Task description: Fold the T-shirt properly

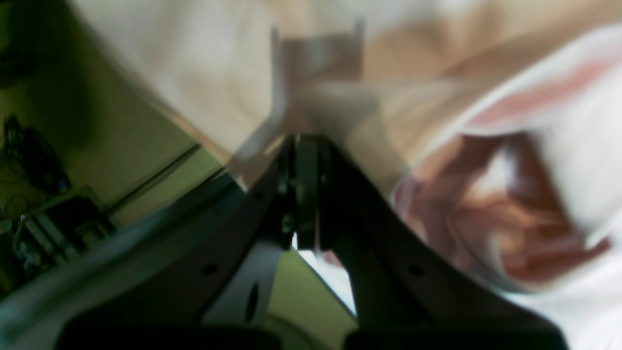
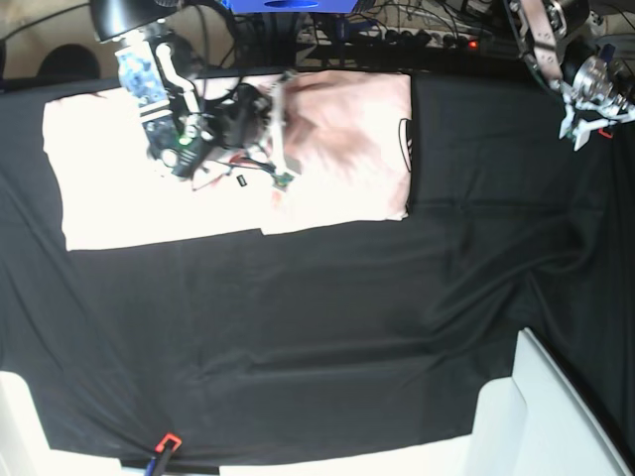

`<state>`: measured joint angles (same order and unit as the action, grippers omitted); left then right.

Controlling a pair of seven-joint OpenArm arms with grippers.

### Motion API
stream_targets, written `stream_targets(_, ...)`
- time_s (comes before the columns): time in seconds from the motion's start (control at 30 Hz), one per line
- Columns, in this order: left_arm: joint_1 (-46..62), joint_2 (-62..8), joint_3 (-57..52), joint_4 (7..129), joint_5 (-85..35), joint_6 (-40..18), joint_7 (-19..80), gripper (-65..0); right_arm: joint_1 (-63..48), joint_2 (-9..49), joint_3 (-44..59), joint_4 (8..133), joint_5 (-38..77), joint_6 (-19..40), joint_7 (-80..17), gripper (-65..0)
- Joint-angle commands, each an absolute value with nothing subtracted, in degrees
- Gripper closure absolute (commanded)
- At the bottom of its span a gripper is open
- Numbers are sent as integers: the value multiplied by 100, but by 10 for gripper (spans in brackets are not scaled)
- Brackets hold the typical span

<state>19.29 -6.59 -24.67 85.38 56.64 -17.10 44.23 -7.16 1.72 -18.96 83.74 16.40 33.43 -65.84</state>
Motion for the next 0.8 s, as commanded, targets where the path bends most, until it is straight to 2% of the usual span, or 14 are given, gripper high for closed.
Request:
stream_targets(0.0, 1938, -725, -2492, 8655, 5604, -1640, 4462, 0, -673, 207, -1877, 8435, 1736, 3371, -6484, 0)
stream_targets(0.17, 1798, -760, -2501, 8655, 4497, -1640, 4462, 0, -910, 330, -1499, 8611, 1736, 3371, -6571, 0)
stream_targets(0.37, 1692, -840, -2492, 8664, 3134, -1640, 4462, -175, -1086, 330, -1332, 9921, 1736, 3371, -7240, 0)
stream_targets(0.43, 1622, -848, -2545, 8664, 2501, -1640, 4462, -203, -1042, 338, -1332, 10642, 1727, 3371, -7635, 0)
stream_targets(0.5, 1613, -875, -2519, 8673, 1938, -1648, 4462, -203, -971, 549, -1332, 11090, 1719, 3371, -7653, 0)
stream_targets(0.6, 1640, -954, -2492, 8664, 1244, -1648, 4462, -203, -840, 884, -971, 10914, 1710, 3371, -7547, 0)
stream_targets(0.7, 1657, -971, -2492, 8637, 760, -1648, 4488, -208, -716, 963, 251, 10290, 1701, 3371, -7486, 0)
stream_targets(0.77, 1657, -971, -2492, 8646, 699, -1648, 4488, -210, -558, 1226, 901, 9877, 1701, 3371, -7477, 0)
